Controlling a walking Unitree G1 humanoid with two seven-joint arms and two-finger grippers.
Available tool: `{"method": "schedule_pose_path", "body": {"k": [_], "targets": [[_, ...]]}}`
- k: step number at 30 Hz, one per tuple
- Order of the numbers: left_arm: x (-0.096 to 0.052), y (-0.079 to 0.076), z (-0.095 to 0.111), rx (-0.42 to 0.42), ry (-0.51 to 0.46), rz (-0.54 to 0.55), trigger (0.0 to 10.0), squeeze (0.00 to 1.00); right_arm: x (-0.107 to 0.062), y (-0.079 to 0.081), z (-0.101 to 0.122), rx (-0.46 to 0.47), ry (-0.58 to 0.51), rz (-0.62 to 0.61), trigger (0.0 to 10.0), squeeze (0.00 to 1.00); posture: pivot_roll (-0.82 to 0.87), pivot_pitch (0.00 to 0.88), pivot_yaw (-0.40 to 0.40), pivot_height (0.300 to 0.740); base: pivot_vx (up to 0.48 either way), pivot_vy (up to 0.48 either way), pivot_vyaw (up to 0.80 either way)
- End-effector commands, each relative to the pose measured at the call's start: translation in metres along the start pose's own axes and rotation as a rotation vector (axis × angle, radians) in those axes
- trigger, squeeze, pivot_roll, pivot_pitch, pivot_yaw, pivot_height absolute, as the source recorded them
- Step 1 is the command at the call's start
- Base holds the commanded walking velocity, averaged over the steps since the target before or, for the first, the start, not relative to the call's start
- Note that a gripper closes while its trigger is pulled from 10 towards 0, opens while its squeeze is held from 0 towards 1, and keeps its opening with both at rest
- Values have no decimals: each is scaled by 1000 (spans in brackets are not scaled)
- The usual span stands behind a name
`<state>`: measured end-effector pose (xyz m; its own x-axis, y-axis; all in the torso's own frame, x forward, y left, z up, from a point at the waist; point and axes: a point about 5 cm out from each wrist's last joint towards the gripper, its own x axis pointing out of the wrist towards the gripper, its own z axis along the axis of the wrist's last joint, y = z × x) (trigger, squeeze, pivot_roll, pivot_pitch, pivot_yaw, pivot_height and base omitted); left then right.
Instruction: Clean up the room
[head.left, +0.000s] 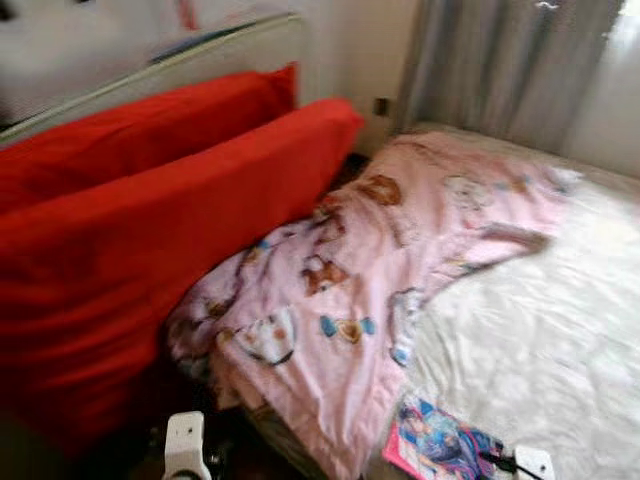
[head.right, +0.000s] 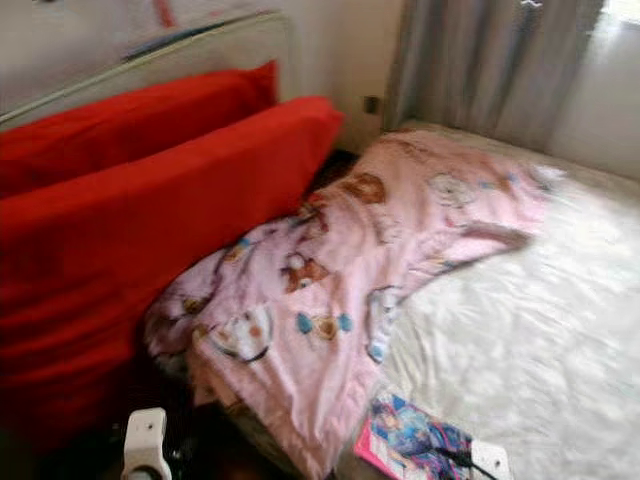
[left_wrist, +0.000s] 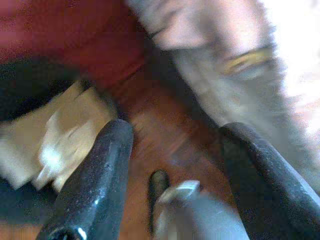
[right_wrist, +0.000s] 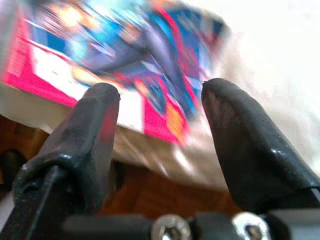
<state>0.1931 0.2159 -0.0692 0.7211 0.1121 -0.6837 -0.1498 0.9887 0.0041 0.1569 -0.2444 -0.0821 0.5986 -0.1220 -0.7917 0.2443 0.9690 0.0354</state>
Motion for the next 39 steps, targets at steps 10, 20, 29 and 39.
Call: {"method": "schedule_pose_path", "body": {"k": [10,20,29,39], "targets": [[-2,2,-6,2,22,7,10000,0,-2,-1,-9,15,10,0,10000,0,85,0,-38,720,0,0,-131],[3,10,27,-39,-151,19,10000,0,-4,0,-4,67,-79,16,10000,0,81,0,-36,720,0,0,0],[2,-4,74,-29,-429,-13,10000,0,-4,2,0,88,-141,40,10000,0,81,0,-38,720,0,0,0],[-6,-17,94,-18,-570,-78,10000,0,1,73,88,33,-546,187,10000,0,57,0,-23,720,0,0,0]]}}
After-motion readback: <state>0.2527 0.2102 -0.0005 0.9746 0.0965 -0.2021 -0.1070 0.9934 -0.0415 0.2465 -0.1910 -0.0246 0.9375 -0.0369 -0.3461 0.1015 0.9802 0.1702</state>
